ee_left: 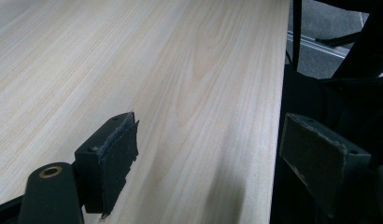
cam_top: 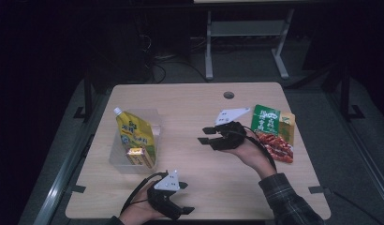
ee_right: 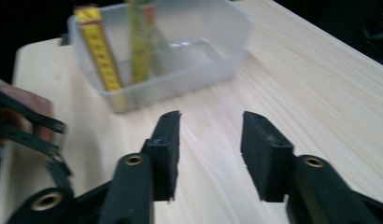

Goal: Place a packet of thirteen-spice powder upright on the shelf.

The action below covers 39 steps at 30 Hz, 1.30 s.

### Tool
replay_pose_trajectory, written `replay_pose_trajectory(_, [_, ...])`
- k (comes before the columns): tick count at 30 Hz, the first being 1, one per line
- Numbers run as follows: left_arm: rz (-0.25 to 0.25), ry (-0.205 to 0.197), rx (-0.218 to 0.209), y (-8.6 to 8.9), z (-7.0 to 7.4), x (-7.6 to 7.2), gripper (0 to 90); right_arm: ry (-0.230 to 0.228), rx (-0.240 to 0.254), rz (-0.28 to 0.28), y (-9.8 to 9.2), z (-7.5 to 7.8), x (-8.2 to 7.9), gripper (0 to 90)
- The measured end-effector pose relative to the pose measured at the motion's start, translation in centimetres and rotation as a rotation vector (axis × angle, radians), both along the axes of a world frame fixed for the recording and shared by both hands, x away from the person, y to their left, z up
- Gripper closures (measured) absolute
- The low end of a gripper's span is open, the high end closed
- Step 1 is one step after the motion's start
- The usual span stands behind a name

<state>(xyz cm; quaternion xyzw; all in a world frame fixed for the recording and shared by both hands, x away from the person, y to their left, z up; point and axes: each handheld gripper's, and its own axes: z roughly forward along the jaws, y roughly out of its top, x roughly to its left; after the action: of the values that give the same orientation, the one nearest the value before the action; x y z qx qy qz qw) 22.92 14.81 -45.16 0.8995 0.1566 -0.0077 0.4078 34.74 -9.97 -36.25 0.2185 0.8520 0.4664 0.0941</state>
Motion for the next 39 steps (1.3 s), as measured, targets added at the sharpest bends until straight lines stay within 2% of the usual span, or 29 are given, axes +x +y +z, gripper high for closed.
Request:
replay_pose_trajectory(3, [-0.002, -0.004, 0.001, 0.0, 0.0, 0.0, 18.4, 0.000, -0.016, -0.072, -2.0, -0.5, 0.8, 66.3])
replay_pose_trajectory(4, [0.007, 0.005, -0.012, 0.0, 0.0, 0.0, 18.4, 0.000, -0.023, -0.099, -2.7, -0.6, 1.0, 68.8])
replay_pose_trajectory(7, [0.002, 0.001, -0.004, 0.0, 0.0, 0.1, 18.4, -0.005, -0.047, -0.170, -4.7, -1.1, 1.9, 74.4])
replay_pose_trajectory(14, [0.006, 0.004, -0.004, 0.0, 0.0, 0.1, 18.4, 0.021, -0.077, -0.323, -9.6, -2.5, 3.3, 90.0])
replay_pose_trajectory(22, [0.011, 0.005, -0.006, 0.1, 0.0, 0.2, 18.4, 0.066, -0.150, -0.460, -14.7, -5.1, 4.2, 90.0])
replay_pose_trajectory(32, [0.027, 0.000, -0.013, 0.2, 0.1, 0.3, 18.4, 0.119, -0.194, -0.619, -20.3, -8.1, 4.0, 90.0])
replay_pose_trajectory(37, [0.032, -0.003, -0.015, 0.3, 0.1, 0.4, 18.4, 0.134, -0.227, -0.654, -22.0, -9.6, 4.0, 90.0])
replay_pose_trajectory(39, [0.034, -0.003, -0.016, 0.3, 0.0, 0.4, 18.4, 0.147, -0.223, -0.657, -22.3, -10.0, 3.9, 90.0])
